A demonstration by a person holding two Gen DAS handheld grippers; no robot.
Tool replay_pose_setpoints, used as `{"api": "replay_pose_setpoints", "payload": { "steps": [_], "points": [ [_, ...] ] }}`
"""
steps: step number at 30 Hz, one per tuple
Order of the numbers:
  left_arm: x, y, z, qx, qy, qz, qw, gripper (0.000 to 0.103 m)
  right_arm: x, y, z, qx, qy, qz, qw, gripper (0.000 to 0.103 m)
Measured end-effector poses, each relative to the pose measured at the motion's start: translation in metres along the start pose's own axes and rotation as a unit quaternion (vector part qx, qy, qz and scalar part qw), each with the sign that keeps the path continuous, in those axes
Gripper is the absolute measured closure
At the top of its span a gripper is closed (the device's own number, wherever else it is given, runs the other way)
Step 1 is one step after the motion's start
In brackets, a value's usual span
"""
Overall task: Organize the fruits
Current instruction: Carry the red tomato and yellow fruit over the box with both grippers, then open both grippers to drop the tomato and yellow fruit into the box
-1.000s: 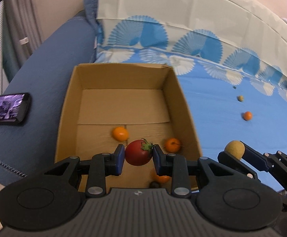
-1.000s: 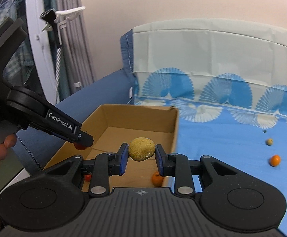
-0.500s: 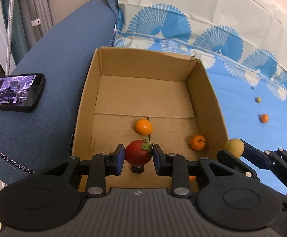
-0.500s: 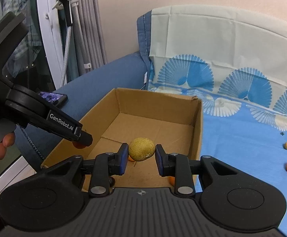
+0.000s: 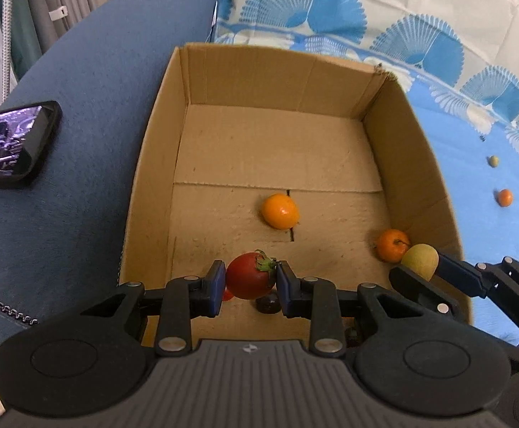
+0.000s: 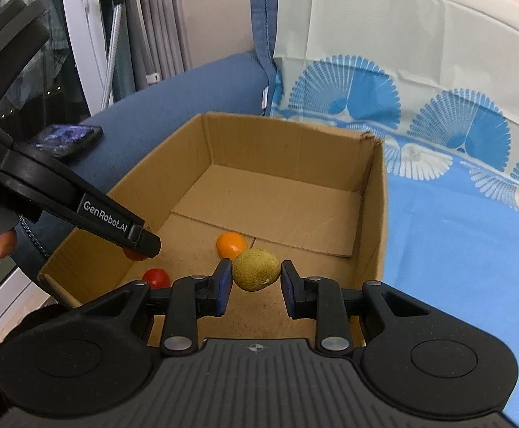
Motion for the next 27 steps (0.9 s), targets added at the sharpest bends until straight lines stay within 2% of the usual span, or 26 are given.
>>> {"api": "replay_pose_setpoints", "payload": {
  "steps": [14,24,26,27],
  "points": [
    [0.002,0.035,-0.007,-0.021,0.011,-0.029,0.9993,0.069,0.009,0.035,-0.001,-0.004,-0.018,-0.031,0.999,0.072],
    [0.005,0.051,-0.01,-0.035,0.019,-0.041,0.9984,0.069,0.012,0.046,-0.003,0.0,-0.035,-0.037,0.999,0.072],
    [0.004,0.05,-0.009,-0.03,0.024,-0.038,0.9985,0.06,0.011,0.047,-0.005,-0.001,-0.042,-0.035,0.999,0.072],
    [0.004,0.048,-0.009,-0.027,0.025,-0.038,0.9986,0.037,0.01,0.046,-0.006,-0.003,-0.044,-0.035,0.998,0.065]
  ]
}}
Point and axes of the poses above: each gripper's, at about its wrist camera, not at the fingertips, and y roughly the way its jaws point, z to its right, x to its underside, the point moved 8 cm from there along y, roughly the way its jaws point, and after that the axes turned 1 degree about -z, right-handed, at the moved point
